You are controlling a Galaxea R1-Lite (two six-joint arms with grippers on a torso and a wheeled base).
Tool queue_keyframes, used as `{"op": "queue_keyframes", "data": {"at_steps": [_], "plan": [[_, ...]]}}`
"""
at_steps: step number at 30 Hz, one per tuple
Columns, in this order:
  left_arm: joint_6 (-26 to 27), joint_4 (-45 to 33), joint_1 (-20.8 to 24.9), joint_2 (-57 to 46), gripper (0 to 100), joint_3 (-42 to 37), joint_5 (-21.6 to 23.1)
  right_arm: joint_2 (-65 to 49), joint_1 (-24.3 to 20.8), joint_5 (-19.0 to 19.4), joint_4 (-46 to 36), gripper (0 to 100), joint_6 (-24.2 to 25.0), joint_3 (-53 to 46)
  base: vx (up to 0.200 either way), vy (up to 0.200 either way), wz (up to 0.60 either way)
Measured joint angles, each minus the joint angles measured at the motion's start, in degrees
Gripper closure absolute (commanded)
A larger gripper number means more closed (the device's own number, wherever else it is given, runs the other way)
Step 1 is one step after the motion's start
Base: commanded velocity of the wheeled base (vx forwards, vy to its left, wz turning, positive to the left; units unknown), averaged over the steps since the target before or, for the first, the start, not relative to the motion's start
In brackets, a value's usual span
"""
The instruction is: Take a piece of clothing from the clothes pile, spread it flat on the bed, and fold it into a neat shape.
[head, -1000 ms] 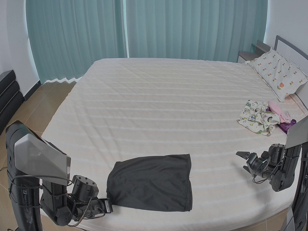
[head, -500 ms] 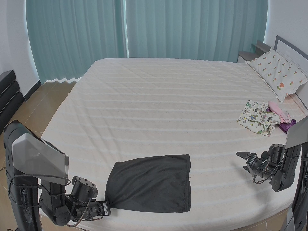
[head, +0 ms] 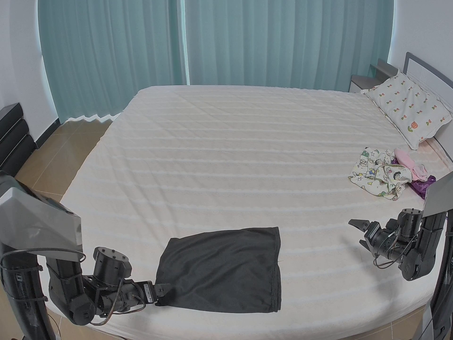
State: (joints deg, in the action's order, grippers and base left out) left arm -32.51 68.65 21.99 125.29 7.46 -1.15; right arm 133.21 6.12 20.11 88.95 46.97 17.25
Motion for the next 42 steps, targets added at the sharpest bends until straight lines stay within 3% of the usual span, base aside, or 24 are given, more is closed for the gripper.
{"op": "queue_keyframes", "data": {"at_steps": [9,15,25,31,42], "plan": [[0.1,-7.1,-5.1,-16.3,0,2.6,2.3,-9.2,-0.5,0.0,0.0,0,-1.2,0.1,0.0,0.0,0.0],[0.0,-10.9,-7.3,-30.0,0,4.2,2.2,-21.4,-1.3,0.0,0.0,0,-6.8,-3.2,0.0,0.0,0.0],[3.5,-21.1,-8.4,-52.7,0,3.3,-3.7,-45.3,-1.6,0.0,-3.9,0,-14.0,-12.9,0.0,0.0,0.0],[7.5,-33.0,-8.5,-66.4,0,3.0,-7.8,-61.6,-1.2,0.1,-19.1,0,-18.0,-15.3,0.0,0.0,0.0],[16.0,-51.1,-9.3,-89.2,0,3.4,-12.2,-90.8,-3.2,1.5,-60.3,0,-28.1,-14.9,0.0,0.0,0.0]]}}
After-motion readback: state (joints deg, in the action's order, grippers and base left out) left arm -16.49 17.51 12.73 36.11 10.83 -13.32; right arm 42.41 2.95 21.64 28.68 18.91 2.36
